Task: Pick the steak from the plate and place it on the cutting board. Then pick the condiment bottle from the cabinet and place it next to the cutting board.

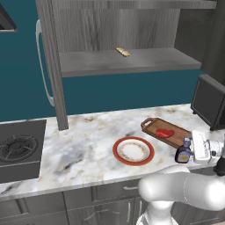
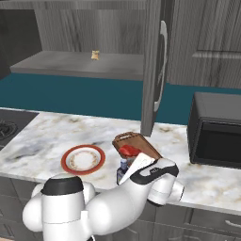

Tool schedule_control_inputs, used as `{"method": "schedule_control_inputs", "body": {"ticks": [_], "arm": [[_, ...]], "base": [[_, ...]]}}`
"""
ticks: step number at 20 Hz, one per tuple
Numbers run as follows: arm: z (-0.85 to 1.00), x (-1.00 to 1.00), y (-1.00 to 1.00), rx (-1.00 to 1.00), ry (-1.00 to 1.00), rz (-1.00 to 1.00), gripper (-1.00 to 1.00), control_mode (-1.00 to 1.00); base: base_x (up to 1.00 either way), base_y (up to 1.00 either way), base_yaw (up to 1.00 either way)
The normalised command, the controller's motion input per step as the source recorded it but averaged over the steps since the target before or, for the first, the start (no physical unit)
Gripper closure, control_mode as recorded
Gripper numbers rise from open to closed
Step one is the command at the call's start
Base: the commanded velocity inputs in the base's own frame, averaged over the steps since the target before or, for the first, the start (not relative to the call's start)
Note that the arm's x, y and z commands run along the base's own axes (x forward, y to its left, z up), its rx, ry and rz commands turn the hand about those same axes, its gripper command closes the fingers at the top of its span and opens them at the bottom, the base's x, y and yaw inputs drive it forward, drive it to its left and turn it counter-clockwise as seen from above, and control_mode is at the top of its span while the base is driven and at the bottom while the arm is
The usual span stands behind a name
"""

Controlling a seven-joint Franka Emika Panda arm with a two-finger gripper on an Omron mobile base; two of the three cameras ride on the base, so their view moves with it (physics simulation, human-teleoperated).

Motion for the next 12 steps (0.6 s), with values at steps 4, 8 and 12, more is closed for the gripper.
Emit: {"method": "schedule_control_inputs", "body": {"ticks": [4, 8, 12], "arm": [[0.0, 0.0, -0.31, 0.0, 0.0, 0.0, -1.0, -1.0], [0.0, 0.0, -0.31, 0.01, 0.0, 0.0, -1.0, -1.0], [0.0, 0.0, -0.31, 0.02, 0.0, 0.0, -1.0, -1.0]], "base": [[0.0, 0.0, 0.0], [0.0, 0.0, 0.0], [0.0, 0.0, 0.0]]}}
